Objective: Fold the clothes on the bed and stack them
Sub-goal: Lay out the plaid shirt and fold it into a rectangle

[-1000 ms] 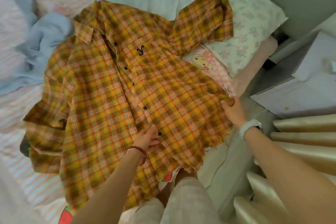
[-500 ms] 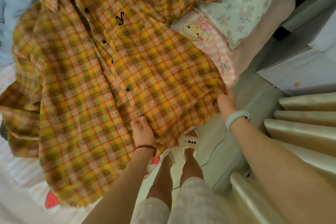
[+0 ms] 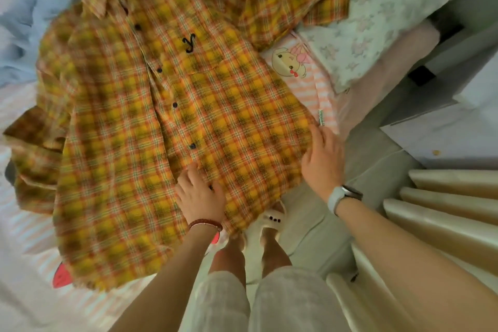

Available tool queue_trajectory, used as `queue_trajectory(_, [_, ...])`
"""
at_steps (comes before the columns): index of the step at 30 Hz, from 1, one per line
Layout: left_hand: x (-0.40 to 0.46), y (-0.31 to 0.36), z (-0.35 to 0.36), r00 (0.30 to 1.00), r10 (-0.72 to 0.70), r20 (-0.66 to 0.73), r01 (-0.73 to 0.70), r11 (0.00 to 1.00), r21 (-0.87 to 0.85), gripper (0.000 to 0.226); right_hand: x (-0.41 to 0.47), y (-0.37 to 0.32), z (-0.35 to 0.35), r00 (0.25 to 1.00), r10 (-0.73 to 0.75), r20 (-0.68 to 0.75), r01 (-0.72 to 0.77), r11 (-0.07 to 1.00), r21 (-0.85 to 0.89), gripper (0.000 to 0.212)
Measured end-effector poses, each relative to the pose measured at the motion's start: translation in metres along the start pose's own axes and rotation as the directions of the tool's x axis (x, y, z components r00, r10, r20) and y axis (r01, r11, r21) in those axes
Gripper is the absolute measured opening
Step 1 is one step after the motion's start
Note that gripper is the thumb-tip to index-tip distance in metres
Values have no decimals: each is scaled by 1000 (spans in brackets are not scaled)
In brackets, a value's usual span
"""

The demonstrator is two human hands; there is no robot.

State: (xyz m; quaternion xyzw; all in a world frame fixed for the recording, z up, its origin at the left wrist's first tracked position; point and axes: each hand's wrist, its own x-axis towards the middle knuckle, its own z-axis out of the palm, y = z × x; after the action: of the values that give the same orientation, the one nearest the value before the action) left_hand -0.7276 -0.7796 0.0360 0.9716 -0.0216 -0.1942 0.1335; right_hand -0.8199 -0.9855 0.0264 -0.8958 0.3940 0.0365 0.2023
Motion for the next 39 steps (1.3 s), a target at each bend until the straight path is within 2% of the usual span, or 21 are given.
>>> queue_trajectory(2, [7,1,-4,990,140,20,-141,980,143,63,6,-25,6,957,-266,119,278,955,-99,62])
queue_trajectory(4, [21,-3,-6,975,132,181,-169,963,209,64,9,-48,18,846,-401,351,460,882,-101,59])
queue_trajectory(6, [39,-11,-11,914,57,401,-107,989,103,60,12,-68,28,713,-325,622,482,870,-98,48])
queue_trajectory(7, [47,-15,-15,887,56,458,-86,995,45,54,14,-79,29,673,-256,694,464,877,-126,43])
queue_trajectory(8, [56,-19,-22,893,73,443,-83,997,2,46,18,-90,28,689,-236,685,446,883,-144,39])
queue_trajectory(10, [78,-25,-41,941,110,320,-92,993,-72,32,30,-112,24,791,-309,529,436,890,-132,34])
queue_trajectory(12, [108,-28,-63,969,133,209,-110,987,-116,25,49,-137,19,823,-380,421,451,889,-78,33])
queue_trajectory(16, [191,-24,-107,984,150,92,-134,978,-162,21,101,-202,16,833,-426,354,435,898,57,37])
queue_trajectory(20, [279,-16,-141,982,179,-61,-188,959,-211,22,165,-266,25,869,-440,227,418,898,140,40])
queue_trajectory(24, [343,-4,-159,952,281,-119,-296,946,-135,27,211,-310,38,860,-499,104,501,866,13,37])
queue_trajectory(27, [382,7,-169,915,368,-166,-387,917,-99,33,238,-332,40,795,-605,-39,603,796,-59,34])
queue_trajectory(31, [421,21,-176,873,470,-130,-482,872,-87,43,280,-357,43,734,-678,42,670,711,-213,51])
queue_trajectory(35, [448,30,-176,857,513,-45,-515,856,-49,53,312,-376,49,767,-627,133,639,732,-235,67])
queue_trajectory(37, [458,34,-178,857,515,-8,-515,855,-57,54,320,-385,51,761,-627,165,648,731,-212,65])
queue_trajectory(39, [465,35,-182,851,524,17,-524,851,-19,44,325,-390,50,759,-625,182,651,723,-232,57])
